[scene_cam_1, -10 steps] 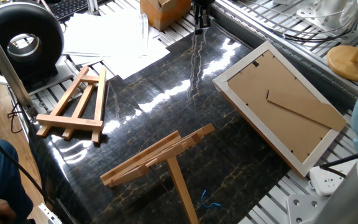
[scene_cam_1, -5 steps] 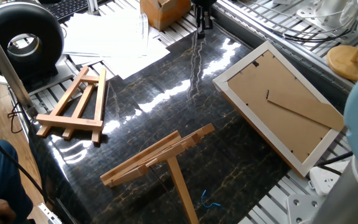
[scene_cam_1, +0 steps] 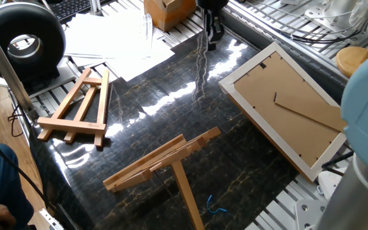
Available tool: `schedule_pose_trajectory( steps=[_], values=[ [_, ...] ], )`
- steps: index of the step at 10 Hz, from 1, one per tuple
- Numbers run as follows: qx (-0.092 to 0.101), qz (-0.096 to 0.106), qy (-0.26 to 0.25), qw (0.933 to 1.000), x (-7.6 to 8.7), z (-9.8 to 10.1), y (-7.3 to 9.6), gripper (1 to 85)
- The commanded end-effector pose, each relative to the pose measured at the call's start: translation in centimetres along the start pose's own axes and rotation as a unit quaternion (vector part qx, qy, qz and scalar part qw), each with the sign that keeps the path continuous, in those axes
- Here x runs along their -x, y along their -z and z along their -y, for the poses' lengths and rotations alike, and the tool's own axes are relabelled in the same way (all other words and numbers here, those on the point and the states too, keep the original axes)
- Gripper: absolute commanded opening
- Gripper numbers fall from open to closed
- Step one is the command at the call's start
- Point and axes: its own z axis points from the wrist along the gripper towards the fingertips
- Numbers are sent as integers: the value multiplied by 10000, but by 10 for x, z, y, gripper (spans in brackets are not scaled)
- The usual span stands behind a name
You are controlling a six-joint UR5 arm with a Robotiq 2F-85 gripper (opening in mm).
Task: Put the photo frame on the bracket
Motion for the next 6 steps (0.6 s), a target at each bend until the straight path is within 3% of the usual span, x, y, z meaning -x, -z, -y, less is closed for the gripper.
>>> schedule_pose_trajectory(
  steps=[1,3,6],
  values=[
    [213,-127,503,9984,1,-4,-5,10],
    [732,-165,1048,9917,12,-17,-8,10],
    [760,-400,1253,9884,16,-12,-15,10]
  ],
)
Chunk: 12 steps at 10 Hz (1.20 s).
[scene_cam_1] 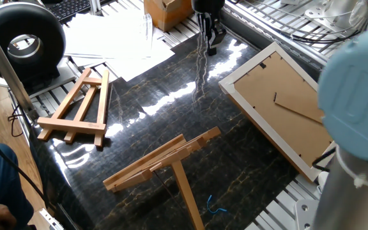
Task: Put the photo frame on the bracket
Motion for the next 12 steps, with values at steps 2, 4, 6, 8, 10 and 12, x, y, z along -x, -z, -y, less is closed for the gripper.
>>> schedule_pose_trajectory(
  steps=[2,4,6,8,10,12],
  values=[
    [387,-93,60,9992,20,-16,0,10],
    [427,-238,-222,9986,46,-51,8,10],
    [305,-118,-411,9986,70,-67,4,10],
    [483,289,-462,9973,92,-75,5,10],
    [540,469,-239,9972,101,-78,6,10],
    [506,488,12,9975,101,-77,6,10]
  ],
)
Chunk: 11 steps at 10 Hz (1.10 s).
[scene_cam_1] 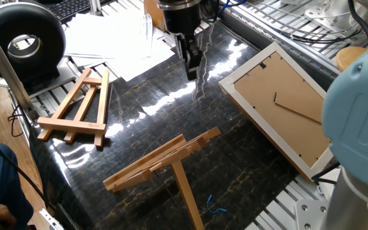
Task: Put the photo frame on the bracket
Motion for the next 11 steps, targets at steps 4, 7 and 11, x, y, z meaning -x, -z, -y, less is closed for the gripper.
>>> schedule_pose_trajectory(
  steps=[4,7,11],
  values=[
    [201,15,840,9963,-4,0,4,10],
    [117,-183,1153,9931,-45,42,10,10],
    [-73,-294,1257,9916,-72,72,4,10]
  ],
)
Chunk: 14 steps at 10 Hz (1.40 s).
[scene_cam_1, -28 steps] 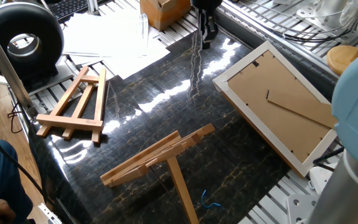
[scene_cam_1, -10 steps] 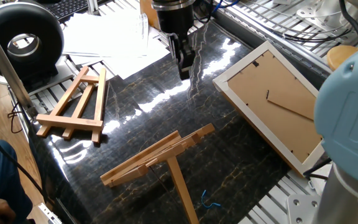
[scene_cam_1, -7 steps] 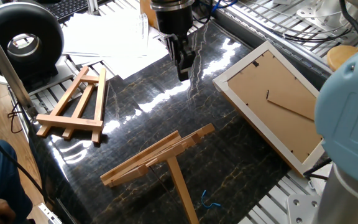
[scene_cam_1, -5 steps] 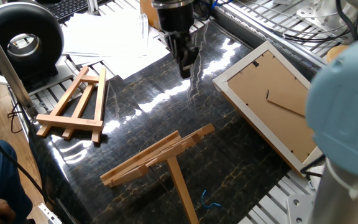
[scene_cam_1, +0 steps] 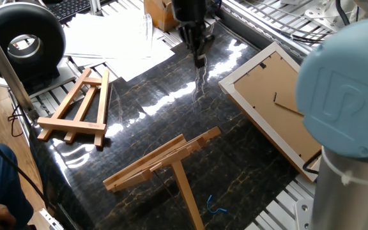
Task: Put the photo frame on the bracket
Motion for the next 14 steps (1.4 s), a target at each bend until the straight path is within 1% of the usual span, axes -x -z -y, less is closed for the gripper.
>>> schedule_pose_trajectory(
  steps=[1,3,4,5,6,7,8,10,11,13,14],
  values=[
    [-75,64,-9,10000,-9,11,-1,10],
    [-96,-158,-202,9996,-12,0,7,10],
    [-119,-240,-385,9989,-16,1,7,10],
    [-180,-381,-650,9970,-24,3,8,10],
    [-292,-395,-848,9952,-25,9,8,10],
    [-438,-272,-974,9939,-20,17,8,10],
    [-698,-134,-891,9935,-14,31,9,10],
    [-661,-17,-1013,9926,-8,29,9,10],
    [-579,73,-1023,9930,-3,26,9,10],
    [-434,130,-828,9955,2,18,8,10],
    [-391,185,-747,9963,5,16,8,10]
  ],
)
